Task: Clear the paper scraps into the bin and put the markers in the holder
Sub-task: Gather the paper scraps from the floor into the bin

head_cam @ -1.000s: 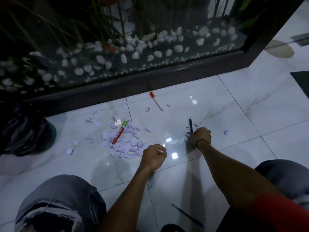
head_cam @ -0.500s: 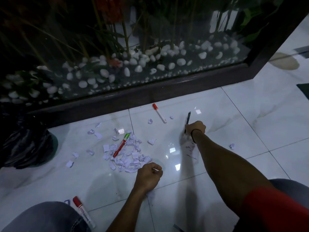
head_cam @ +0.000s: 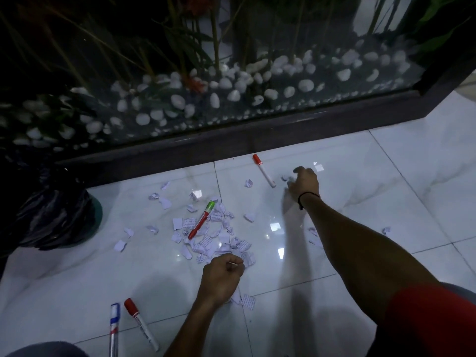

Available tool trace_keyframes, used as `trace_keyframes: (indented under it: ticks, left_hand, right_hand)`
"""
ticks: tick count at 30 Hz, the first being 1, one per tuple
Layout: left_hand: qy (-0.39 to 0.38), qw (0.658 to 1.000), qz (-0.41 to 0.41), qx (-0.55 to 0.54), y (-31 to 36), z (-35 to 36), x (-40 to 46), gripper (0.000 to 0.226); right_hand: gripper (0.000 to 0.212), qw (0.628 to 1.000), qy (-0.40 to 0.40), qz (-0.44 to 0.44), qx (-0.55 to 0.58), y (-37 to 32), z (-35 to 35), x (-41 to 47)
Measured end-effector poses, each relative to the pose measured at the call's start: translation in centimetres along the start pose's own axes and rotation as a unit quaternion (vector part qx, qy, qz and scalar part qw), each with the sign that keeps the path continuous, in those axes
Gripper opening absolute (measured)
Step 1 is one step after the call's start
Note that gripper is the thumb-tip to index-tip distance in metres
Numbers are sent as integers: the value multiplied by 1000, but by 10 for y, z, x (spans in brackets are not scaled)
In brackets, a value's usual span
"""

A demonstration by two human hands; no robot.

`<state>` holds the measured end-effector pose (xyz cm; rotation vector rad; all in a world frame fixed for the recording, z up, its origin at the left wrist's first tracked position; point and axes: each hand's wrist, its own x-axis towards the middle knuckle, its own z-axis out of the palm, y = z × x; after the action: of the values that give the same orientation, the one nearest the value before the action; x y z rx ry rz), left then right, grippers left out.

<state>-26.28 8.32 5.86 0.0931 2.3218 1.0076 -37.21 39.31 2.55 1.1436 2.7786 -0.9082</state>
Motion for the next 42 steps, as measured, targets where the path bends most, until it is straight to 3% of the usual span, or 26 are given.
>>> trace_keyframes:
  ticks: [2, 4, 7, 11, 17, 19, 22, 25, 28, 31, 34, 38, 42]
  left_hand:
    - [4, 1000, 1, -3, -6, -4, 0, 12]
    - [0, 1000, -16, -5, -9, -11, -1, 15]
    - [1, 999, -42, -9, -4, -16, -4, 17]
    - [20, 998, -44, -34, 14, -16, 3, 16]
    - [34, 999, -11, 1, 29, -7, 18, 20]
    - [35, 999, 5, 15, 30, -1, 18, 21]
    - [33, 997, 53, 53, 34, 7, 24, 17]
    - [32, 987, 101, 118, 41, 18, 25, 21]
    - [64, 972, 116, 196, 38, 28, 29, 39]
    - [71, 962, 97, 244, 33, 28, 35, 59]
    - [70, 969, 46, 234, 25, 25, 41, 65]
    - [47, 973, -5, 226, 19, 30, 49, 67]
    - [-7, 981, 12, 193, 16, 42, 52, 64]
  right_hand:
    - [48, 998, -44, -36, -31, -15, 14, 7]
    - [40, 991, -73, -57, -94, -20, 31, 6]
    - [25, 992, -52, -69, -91, -11, 48, -19]
    - [25, 995, -2, -81, -62, 3, 69, -83]
    - [41, 986, -40, -150, -60, 4, 82, -172]
    - [37, 981, 6, -174, -82, 14, 64, -170]
    - [38, 989, 78, -75, -105, 46, 18, -125]
    - [47, 980, 114, 119, -107, 87, -26, -83]
    - [54, 959, 61, 253, -110, 129, -54, -65]
    - [50, 950, 4, 303, -76, 147, -56, -66]
    - [44, 966, 9, 250, -62, 126, -29, -85]
    - [39, 990, 7, 104, -90, 71, 12, -134]
    - [43, 996, -13, 76, -46, 42, 54, -176]
